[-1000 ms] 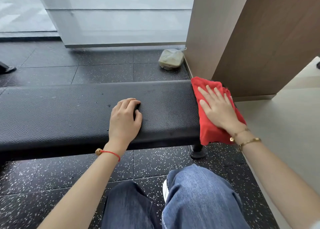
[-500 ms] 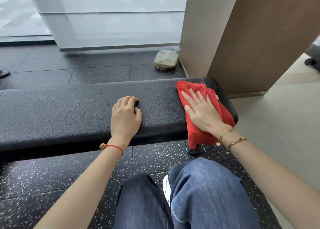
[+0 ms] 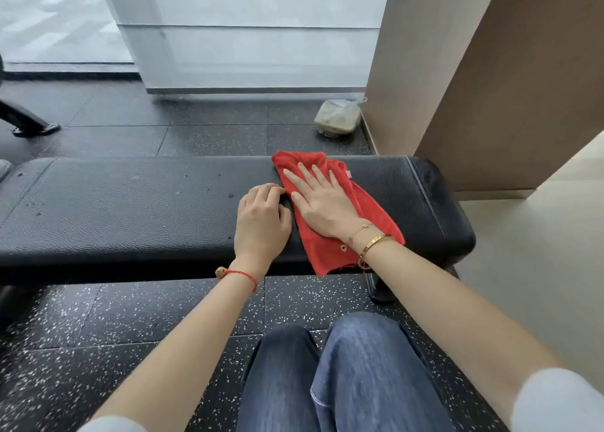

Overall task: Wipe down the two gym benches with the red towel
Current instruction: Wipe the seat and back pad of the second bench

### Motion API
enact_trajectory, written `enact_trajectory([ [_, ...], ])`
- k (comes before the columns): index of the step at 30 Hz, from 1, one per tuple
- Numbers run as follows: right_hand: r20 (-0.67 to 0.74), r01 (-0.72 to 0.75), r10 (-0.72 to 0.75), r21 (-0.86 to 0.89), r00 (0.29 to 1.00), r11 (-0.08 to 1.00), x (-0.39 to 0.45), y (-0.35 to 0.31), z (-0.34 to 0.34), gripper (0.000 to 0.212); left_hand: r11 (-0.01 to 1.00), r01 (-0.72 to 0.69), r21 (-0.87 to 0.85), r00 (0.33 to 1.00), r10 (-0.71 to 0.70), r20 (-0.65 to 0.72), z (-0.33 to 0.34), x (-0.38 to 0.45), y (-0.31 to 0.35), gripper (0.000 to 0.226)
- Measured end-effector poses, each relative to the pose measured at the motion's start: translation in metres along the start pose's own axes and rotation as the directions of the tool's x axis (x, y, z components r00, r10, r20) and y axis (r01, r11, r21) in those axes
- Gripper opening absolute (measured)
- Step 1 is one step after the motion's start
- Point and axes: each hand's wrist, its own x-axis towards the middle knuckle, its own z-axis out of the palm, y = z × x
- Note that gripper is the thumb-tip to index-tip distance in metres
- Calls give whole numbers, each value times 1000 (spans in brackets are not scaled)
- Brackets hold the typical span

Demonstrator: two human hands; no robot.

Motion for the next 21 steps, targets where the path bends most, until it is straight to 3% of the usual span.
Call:
enact_trajectory([
  [11, 8, 75, -75, 51, 997, 996, 51, 8, -3, 51, 1000, 3, -16, 1000, -3, -14, -5, 3, 2, 29],
  [14, -9, 98, -98, 36, 995, 995, 52, 11, 1, 52, 1000, 25, -16, 994, -27, -102, -19, 8, 0, 28],
  [17, -24, 115, -115, -10, 993, 993, 54, 11, 4, 53, 996, 89, 29, 975, -81, -204, -43, 12, -21, 27],
  [21, -5, 169, -169, 3, 986, 986, 64, -9, 7, 53, 967, 226, 119, 955, -196, -223, -70, 7, -62, 29],
])
